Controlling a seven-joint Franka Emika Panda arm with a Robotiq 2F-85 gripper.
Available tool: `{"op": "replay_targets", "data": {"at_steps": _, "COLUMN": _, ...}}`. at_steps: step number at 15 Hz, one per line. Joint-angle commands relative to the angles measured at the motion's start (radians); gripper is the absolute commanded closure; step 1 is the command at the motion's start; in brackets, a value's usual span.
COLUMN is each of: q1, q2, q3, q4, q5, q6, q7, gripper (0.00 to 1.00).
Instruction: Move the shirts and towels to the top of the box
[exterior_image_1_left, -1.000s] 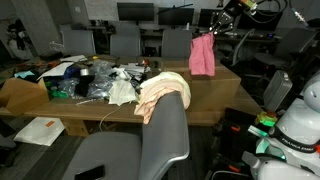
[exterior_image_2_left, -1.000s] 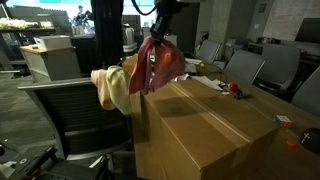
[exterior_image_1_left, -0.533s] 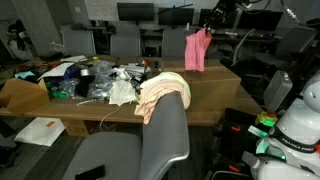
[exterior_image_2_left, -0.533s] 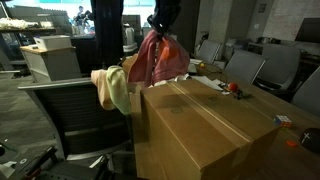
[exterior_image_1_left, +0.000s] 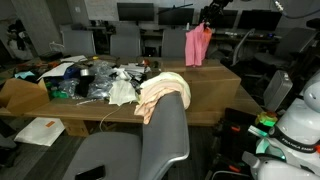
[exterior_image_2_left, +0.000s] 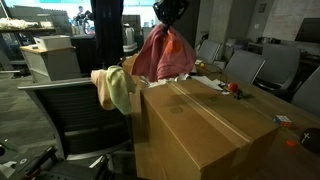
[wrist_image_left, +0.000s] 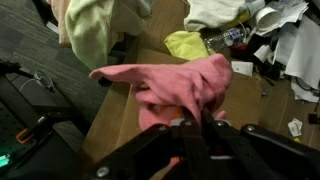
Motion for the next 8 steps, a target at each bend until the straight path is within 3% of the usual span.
{"op": "replay_targets", "data": {"at_steps": 1, "q1": 0.035, "q2": 0.086, "q3": -0.018, "q4": 0.143, "q5": -0.028, "q6": -0.097, "q7": 0.072, "gripper": 0.96}}
{"op": "replay_targets", "data": {"at_steps": 5, "q1": 0.053, "q2": 0.152, "q3": -0.039, "q4": 0.248, "q5": -0.002, "q6": -0.164, "q7": 0.086, "gripper": 0.96}}
{"op": "replay_targets", "data": {"at_steps": 8, "q1": 0.048, "q2": 0.166, "q3": -0.043, "q4": 0.275, "q5": -0.041, "q6": -0.064, "q7": 0.155, "gripper": 0.96}}
